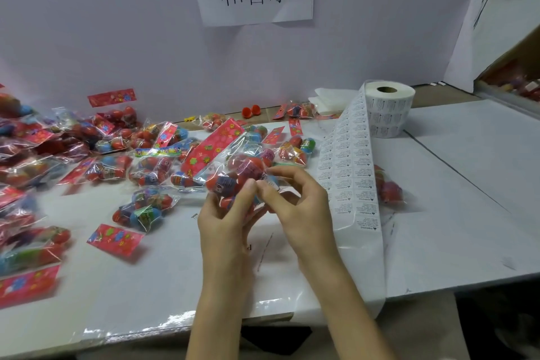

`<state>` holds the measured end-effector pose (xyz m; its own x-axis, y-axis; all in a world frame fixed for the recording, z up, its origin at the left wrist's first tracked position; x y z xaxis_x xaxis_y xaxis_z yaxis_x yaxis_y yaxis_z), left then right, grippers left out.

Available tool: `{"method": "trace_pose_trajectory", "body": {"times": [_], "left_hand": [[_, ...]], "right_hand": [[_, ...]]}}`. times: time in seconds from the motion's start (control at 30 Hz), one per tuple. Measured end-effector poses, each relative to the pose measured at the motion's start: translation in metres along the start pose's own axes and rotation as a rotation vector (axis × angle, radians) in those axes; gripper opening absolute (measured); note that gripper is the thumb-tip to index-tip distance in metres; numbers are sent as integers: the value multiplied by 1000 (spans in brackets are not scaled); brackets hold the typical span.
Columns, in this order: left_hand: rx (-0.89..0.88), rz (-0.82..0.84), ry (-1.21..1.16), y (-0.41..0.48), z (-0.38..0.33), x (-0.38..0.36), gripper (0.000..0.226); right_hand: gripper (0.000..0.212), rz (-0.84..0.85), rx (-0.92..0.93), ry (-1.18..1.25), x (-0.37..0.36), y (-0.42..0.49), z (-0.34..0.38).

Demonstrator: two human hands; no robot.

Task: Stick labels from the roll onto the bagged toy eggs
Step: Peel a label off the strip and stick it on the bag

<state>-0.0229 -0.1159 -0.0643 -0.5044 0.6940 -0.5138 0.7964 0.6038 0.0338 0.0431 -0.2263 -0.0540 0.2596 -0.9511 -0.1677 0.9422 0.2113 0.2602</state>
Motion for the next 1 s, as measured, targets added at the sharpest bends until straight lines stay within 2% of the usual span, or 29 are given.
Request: {"method": "trace_pose_trajectory", "body": {"times": [0.13, 0.47, 0.67, 0.7, 0.83, 1.0], "left_hand": [[-50, 50, 20, 0, -2, -5, 45], [-108, -84, 113, 6, 3, 9, 37], [-145, -101, 120, 4, -1, 7, 35], [-139, -98, 118, 3, -2, 6, 38], [-134, -67, 162, 1, -4, 2, 78], [-168, -71, 155, 0, -6, 3, 73]], "right_hand": [[12, -61, 9, 35, 7, 2, -1], [6, -51, -63, 116, 5, 3, -9], [4, -27, -111, 163, 3, 3, -12], [4, -26, -104, 163, 2, 3, -11], [7, -62, -66, 170, 6, 3, -10], [10, -80, -32, 161, 5, 4, -8]]}}
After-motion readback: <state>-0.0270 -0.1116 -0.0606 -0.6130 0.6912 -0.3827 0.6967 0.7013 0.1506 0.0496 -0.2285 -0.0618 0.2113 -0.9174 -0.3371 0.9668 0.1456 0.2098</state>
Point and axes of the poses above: each hand's wrist, its own y-axis towards the middle knuckle, its own x-axis out of the back of the hand, z = x × y, the point moved 7 cm from there along y, towards the middle knuckle, and after that the axes turned 1 degree about -y, right-handed, at the moved point
